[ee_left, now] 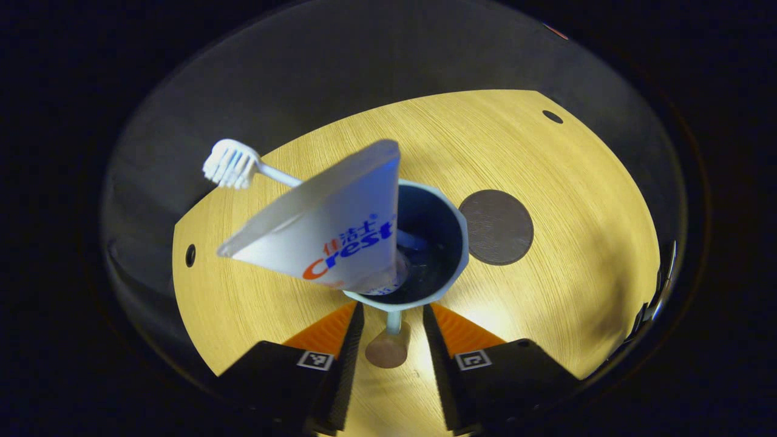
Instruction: Put the toothbrush and toothpaste on the desktop into the cup, then pick up the cup and place it on the coaster on the desktop.
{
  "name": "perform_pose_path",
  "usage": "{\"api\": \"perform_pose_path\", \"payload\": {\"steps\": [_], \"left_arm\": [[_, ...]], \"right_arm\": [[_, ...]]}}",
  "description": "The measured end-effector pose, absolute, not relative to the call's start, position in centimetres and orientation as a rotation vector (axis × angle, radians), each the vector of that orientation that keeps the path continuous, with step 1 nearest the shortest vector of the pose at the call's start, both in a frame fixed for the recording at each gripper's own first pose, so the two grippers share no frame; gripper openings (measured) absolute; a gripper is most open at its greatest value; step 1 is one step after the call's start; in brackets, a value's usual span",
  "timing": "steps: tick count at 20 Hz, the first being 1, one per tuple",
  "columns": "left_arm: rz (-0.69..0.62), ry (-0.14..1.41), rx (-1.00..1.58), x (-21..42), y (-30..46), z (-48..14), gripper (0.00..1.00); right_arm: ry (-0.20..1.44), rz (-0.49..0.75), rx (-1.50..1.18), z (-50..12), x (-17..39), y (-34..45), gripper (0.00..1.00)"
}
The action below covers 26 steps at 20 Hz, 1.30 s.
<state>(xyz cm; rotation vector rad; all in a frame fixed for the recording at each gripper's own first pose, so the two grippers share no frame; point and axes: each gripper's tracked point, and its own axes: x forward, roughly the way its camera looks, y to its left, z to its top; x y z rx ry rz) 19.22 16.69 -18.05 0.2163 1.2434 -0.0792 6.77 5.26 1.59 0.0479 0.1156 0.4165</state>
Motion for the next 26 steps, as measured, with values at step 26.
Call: {"api": "perform_pose_path", "payload": {"steps": [26], "left_arm": [[-0.095,1.084,0.075,18.4,17.0,-17.2,0.21]], "right_arm": [[0.094,0.26,0.123,2.7,3.9,-3.3,0.96]]}}
